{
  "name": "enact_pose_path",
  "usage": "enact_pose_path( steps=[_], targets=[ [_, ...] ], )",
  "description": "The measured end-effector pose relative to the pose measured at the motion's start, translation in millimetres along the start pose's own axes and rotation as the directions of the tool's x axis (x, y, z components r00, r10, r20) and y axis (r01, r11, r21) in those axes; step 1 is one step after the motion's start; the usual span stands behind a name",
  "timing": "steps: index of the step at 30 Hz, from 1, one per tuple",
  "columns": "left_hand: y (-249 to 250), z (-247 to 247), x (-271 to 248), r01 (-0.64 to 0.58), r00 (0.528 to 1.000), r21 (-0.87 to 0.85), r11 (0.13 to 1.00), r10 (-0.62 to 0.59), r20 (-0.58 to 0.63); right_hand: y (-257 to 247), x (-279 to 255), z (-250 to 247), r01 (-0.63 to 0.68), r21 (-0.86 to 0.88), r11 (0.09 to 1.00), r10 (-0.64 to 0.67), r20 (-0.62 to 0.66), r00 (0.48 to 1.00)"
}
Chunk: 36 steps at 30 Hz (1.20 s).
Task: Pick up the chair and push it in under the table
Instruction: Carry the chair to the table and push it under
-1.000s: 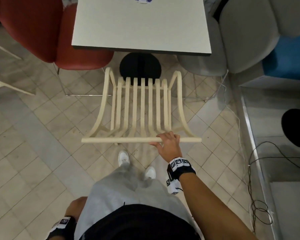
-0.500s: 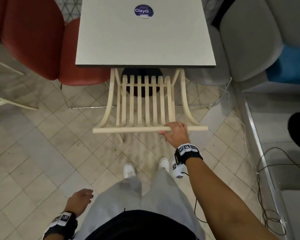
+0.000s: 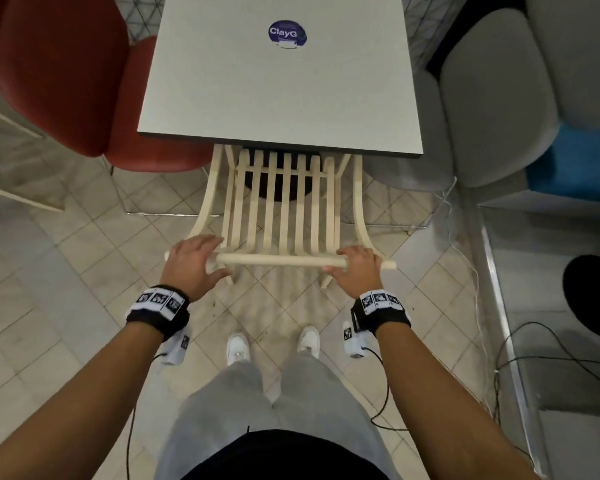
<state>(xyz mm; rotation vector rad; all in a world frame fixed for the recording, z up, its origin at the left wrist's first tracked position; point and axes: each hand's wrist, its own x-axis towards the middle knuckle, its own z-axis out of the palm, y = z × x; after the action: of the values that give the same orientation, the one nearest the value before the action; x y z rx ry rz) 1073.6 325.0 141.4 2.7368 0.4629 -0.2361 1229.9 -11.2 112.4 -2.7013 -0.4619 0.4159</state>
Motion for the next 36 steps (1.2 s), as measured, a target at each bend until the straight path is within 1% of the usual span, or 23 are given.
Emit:
enact_pose_path(
  steps=[1, 3, 5, 7, 11, 15, 17, 21, 24, 30, 36],
  targets=[
    [1, 3, 9, 0.005, 0.998, -0.032, 0.999, -0.003, 0.055, 13, -6, -1, 0.008, 0.0, 1.0, -0.008, -0.047, 0.999],
    [0, 8, 18, 0.024, 0.995, -0.126, 0.992, -0.011, 0.103, 36, -14, -2, 0.035, 0.002, 0.999, -0.034, -0.138, 0.99],
    [-1, 9, 19, 0.006, 0.997, -0.162, 0.987, 0.006, 0.072, 49, -15, -3, 0.06, 0.008, 0.998, -0.057, -0.187, 0.981],
    [0, 9, 21, -0.024, 0.999, -0.154, 0.988, 0.028, 0.025, 54, -10, -3, 0.07, 0.014, 0.997, -0.066, -0.199, 0.978],
    [7, 5, 41, -0.051, 0.997, -0.144, 0.988, 0.043, -0.06, 51, 16, -8, 0.062, 0.041, 0.997, -0.053, -0.205, 0.977],
    [21, -2, 62, -0.04, 0.997, -0.078, 0.996, 0.035, -0.069, 56, 49, -19, -0.003, 0.063, 0.998, 0.014, -0.178, 0.984],
    [26, 2, 64, -0.051, 0.996, -0.075, 0.996, 0.046, -0.072, 63, 54, -23, -0.002, 0.053, 0.999, 0.011, -0.175, 0.984],
    [27, 6, 61, -0.045, 0.996, -0.134, 0.99, 0.034, -0.078, 63, 54, -25, 0.015, 0.05, 0.999, -0.007, -0.167, 0.986],
    [22, 2, 60, -0.03, 0.999, -0.161, 0.987, 0.023, -0.048, 59, 48, -20, 0.046, 0.044, 0.998, -0.038, -0.162, 0.986],
    [11, 6, 54, 0.003, 0.999, -0.195, 0.981, -0.011, -0.036, 54, 31, -13, 0.035, 0.062, 0.997, -0.024, -0.164, 0.986],
    [14, 15, 42, -0.015, 0.999, -0.217, 0.976, 0.008, -0.035, 62, 21, -18, 0.03, 0.07, 0.997, -0.019, -0.146, 0.989]
  ],
)
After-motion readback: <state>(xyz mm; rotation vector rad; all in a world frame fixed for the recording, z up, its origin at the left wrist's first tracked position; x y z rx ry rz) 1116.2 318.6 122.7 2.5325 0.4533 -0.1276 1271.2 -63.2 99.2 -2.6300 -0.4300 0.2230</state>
